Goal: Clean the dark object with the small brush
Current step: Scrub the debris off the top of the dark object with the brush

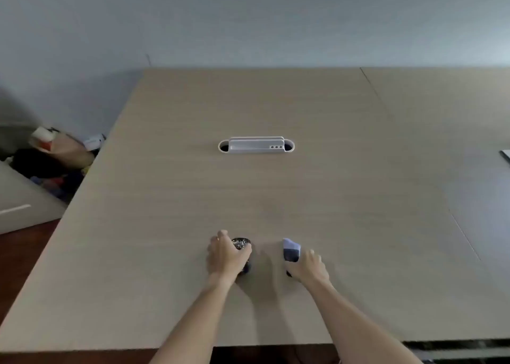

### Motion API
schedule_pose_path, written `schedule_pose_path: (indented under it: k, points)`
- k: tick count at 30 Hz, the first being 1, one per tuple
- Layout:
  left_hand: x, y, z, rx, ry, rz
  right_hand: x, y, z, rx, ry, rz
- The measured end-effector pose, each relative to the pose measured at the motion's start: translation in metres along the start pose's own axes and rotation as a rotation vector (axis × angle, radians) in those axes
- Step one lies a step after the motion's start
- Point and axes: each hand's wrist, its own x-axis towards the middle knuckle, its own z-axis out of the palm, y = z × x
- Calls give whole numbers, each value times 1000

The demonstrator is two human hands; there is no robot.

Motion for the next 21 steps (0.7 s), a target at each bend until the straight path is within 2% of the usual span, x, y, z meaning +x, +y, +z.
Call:
schedule_pose_path:
  k: [3,8,12,17,21]
  points:
    - [-13,-8,18,75,-27,-32,-4,3,12,0,19,-5]
    - [-9,-19,28,120,41,25,0,9,17,-3,100,-83]
    - [-2,-24,24,116,4,65,4,9,13,69,128,-144]
    - [6,-29,17,113,-78,123,11,-6,2,108,107,-462]
    - [13,-33,15,100,-114,159,9,-32,-3,98,51,-633]
